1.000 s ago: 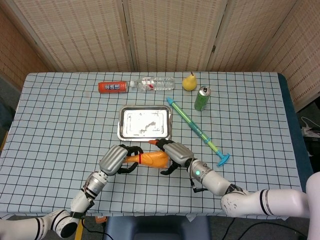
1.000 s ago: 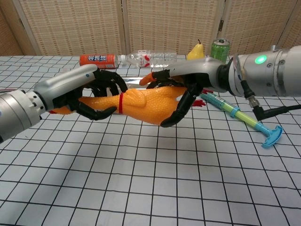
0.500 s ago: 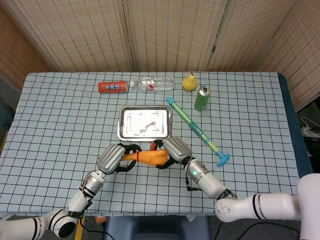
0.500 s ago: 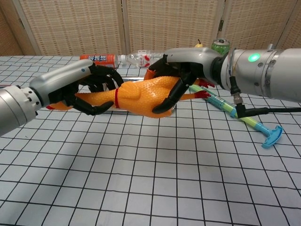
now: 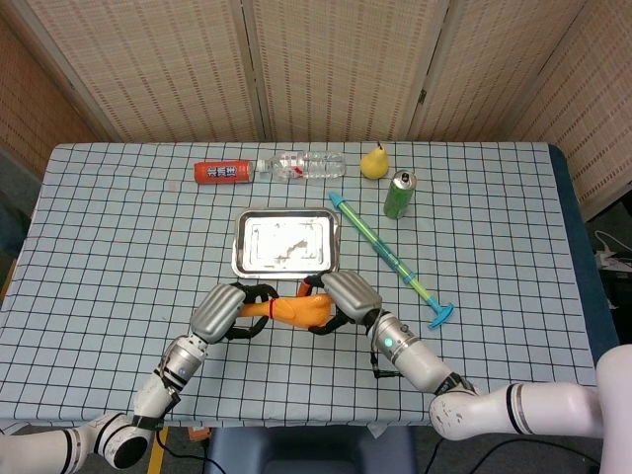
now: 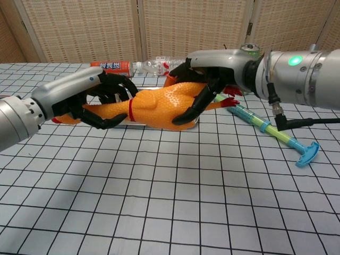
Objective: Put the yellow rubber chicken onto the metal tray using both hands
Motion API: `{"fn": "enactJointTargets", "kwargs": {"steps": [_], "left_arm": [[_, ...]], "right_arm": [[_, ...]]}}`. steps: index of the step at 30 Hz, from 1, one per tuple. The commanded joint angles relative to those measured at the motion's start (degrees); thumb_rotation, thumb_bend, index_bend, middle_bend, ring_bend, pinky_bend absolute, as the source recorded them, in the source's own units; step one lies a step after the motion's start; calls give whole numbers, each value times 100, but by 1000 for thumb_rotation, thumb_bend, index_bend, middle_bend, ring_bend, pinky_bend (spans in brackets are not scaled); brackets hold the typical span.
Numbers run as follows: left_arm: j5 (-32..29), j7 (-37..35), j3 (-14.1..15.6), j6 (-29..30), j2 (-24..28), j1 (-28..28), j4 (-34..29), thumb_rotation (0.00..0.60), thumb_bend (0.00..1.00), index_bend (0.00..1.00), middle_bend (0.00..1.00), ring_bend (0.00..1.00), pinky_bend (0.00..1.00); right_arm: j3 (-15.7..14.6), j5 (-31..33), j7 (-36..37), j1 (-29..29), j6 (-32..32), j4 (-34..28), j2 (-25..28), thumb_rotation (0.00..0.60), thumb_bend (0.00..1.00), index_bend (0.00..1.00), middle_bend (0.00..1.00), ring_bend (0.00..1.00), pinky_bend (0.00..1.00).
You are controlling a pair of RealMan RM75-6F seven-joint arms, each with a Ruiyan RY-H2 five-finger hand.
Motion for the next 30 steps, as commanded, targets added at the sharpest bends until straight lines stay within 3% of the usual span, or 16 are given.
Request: {"fn": "enactJointTargets", "kwargs": {"steps": [1, 4, 10, 15, 18, 24, 30], "left_arm": [[-37, -47, 1, -42, 20, -1, 44, 600, 662, 867, 760, 550, 499], [-83, -77, -4, -78, 30, -2, 116, 600, 660, 866, 760, 550, 499], [-123, -105, -30, -87, 22, -8, 214, 600, 662, 866, 760, 553, 499], [-254, -154, -161, -254, -72, -138, 461, 600, 661, 867, 760, 557, 499], [-392, -247, -330, -527, -232, -363, 871, 600, 661, 867, 760, 562, 499], [-796, -747, -794, -1284, -836, -1010, 2325, 600, 662, 867, 759, 562, 498], [-760, -1517, -1034, -1698, -1477, -1589, 3851, 600, 655, 866, 760, 562, 498]], "right_arm": [[-47, -443, 222, -98, -621, -164, 477, 600, 220, 0, 0, 0, 139], [-35, -803, 472, -277, -602, -244, 664, 600, 162, 0, 0, 0, 11], [7, -1362, 875, -588, -472, -293, 1040, 600, 120, 0, 0, 0, 0], [-143, -2062, 1070, -1126, 123, -477, 1497, 600, 120, 0, 0, 0, 0], [-387, -2551, 1288, -1559, 488, -515, 1841, 600, 120, 0, 0, 0, 0], [-805, -3333, 2046, -2234, 971, -191, 2300, 600, 120, 0, 0, 0, 0], [-930, -3577, 2310, -2415, 995, 202, 2406, 600, 120, 0, 0, 0, 0]]}}
